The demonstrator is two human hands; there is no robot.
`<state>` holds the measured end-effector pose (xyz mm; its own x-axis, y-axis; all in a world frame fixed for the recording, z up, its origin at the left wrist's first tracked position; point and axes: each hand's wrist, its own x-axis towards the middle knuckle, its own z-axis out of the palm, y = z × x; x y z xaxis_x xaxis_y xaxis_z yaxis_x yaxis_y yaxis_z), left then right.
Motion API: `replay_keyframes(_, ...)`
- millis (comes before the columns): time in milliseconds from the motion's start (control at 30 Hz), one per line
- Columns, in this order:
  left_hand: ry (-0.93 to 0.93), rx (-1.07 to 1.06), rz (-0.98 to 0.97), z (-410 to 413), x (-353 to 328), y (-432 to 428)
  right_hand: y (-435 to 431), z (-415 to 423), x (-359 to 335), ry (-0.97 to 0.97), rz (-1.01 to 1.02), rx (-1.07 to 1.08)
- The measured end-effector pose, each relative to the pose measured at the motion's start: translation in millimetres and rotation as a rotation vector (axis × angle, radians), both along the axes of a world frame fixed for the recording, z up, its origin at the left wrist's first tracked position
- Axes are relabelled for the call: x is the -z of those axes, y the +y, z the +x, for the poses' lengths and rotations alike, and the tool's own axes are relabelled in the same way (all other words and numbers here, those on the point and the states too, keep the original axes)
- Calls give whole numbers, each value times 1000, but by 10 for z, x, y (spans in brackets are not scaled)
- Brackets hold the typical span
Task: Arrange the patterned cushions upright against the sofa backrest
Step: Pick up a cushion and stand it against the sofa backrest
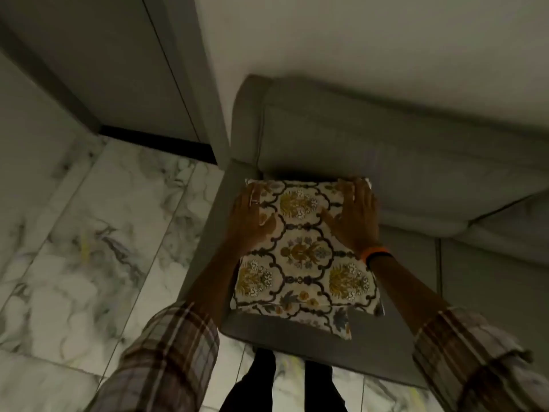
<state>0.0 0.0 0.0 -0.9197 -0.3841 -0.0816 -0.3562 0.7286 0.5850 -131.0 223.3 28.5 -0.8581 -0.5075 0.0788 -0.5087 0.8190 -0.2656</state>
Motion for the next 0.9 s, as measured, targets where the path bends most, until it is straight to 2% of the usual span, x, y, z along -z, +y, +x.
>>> replay_keyframes(33,-38,-76,82,-24,203,7,65,11,144,-63,-21,63)
replay_keyframes(133,-97,-403,519,-27,635,6,301,75,499,-294,-119,310)
replay_keyframes(200,-94,-548,738,-37,735,99,412,79,725,-507,-323,503)
replay_keyframes(267,-92,-540,793,-81,707,187,507,-6,882,-766,-587,603)
replay_keyframes(333,-65,-550,767,-80,838,246,598,-127,926,-943,-704,628)
replay_keyframes(400,-25,-640,763,-65,873,374,706,-210,861,-1023,-743,611)
replay_keyframes(533,137,-643,742,-122,223,798,979,-210,462,-958,-837,497)
replay_keyframes(633,271,-595,856,-249,-28,1120,1394,-138,154,-870,-959,456)
replay_keyframes(700,288,-520,893,-440,-138,1405,1776,-137,-11,-826,-1016,496)
replay_keyframes(767,238,-439,868,-661,-211,1795,2225,-226,-146,-801,-1051,544)
replay_keyframes(900,24,-311,896,-1124,-279,2683,3202,-551,-66,-722,-1085,618)
